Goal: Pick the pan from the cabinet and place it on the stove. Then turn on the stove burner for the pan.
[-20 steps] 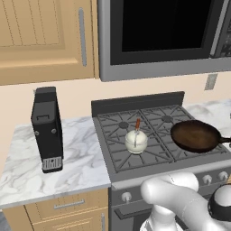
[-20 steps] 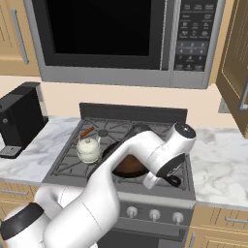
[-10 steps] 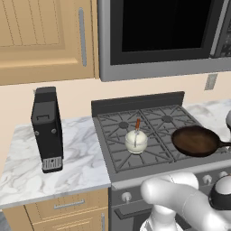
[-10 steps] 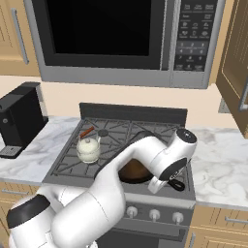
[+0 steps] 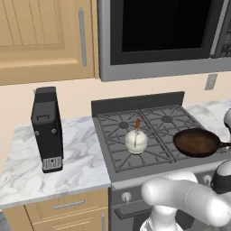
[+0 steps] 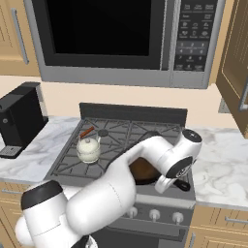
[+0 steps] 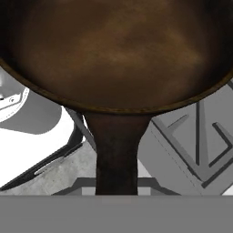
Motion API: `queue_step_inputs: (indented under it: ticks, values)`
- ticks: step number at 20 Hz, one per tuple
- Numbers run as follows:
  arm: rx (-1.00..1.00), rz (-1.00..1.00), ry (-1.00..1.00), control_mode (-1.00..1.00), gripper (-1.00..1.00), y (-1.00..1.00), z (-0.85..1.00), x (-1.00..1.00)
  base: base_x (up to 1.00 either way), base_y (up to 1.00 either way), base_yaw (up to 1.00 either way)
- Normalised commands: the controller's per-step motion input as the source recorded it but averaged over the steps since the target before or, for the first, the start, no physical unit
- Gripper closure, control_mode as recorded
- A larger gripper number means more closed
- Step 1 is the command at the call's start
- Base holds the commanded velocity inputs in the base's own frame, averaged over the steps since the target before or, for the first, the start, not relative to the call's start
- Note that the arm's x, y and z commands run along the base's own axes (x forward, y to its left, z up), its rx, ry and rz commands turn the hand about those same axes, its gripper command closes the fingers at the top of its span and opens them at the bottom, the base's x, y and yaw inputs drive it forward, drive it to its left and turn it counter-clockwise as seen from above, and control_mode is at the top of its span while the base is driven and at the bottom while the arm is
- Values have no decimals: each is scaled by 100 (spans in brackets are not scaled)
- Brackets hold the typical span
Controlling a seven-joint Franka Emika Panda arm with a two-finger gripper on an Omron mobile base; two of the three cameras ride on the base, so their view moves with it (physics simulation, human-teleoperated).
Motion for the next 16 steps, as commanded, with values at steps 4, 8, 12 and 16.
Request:
queue_step_inputs:
  ticks: [4,8,12,16]
  values:
    - [0,0,7,-100,100,0,-11,32,0,0,0]
    - [0,0,4,-100,100,-1,-16,28,0,0,0]
    - [0,0,2,-100,100,-15,-20,18,0,0,0]
    - [0,0,0,-100,100,-13,-25,17,0,0,0]
